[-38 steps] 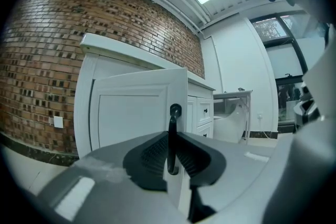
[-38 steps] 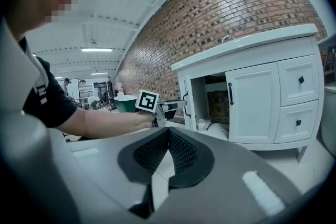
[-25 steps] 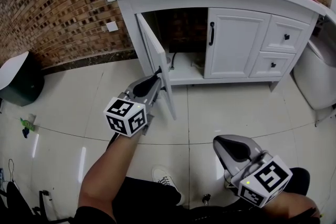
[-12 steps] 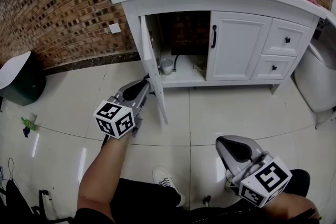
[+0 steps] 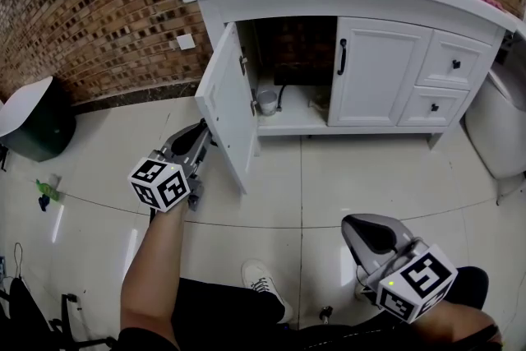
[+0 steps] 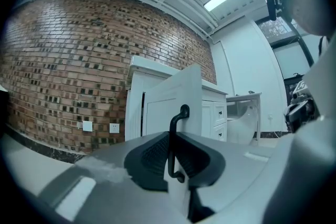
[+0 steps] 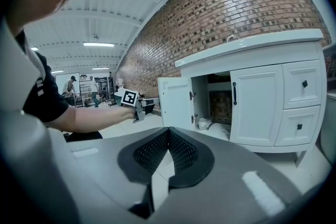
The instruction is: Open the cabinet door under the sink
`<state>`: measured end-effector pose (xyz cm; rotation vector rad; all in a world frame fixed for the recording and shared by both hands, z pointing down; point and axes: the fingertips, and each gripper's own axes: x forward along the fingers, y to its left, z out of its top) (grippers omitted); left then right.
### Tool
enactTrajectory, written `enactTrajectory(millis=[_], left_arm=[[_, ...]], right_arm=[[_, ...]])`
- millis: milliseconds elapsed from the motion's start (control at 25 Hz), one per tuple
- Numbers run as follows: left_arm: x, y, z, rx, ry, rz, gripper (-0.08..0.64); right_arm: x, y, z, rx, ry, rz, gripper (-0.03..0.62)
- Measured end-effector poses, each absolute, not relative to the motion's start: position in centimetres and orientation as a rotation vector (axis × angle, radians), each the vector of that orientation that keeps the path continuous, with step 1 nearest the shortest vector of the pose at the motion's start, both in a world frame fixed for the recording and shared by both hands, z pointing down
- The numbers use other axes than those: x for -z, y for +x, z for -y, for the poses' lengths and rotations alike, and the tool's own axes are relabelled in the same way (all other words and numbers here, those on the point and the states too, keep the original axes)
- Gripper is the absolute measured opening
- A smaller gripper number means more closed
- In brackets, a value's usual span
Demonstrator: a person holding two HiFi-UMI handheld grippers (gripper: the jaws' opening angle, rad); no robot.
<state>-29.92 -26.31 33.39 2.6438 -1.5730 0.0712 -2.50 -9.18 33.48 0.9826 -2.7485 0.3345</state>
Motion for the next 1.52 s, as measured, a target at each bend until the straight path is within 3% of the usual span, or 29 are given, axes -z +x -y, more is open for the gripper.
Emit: enactTrajectory(millis=[1200,1320,1520], left_arm=[[-32.3,-31.4,24.2,-0.095,2.380,1.707,0.047],[-30.2,-28.9,21.1,0.034,2.414,1.579,0.005],[-26.6,-20.0,14.0,0.139,2.614,1.296,0.005]], right_arm=[[-31.2,0.2,8.9,-0.303,1.066,2.807,0.008],[-31.0,0.6,9.0,-0.301,1.083,2.813,0.008],[-30.0,1.6,9.8,-0.272,1.135,2.824,0.008]])
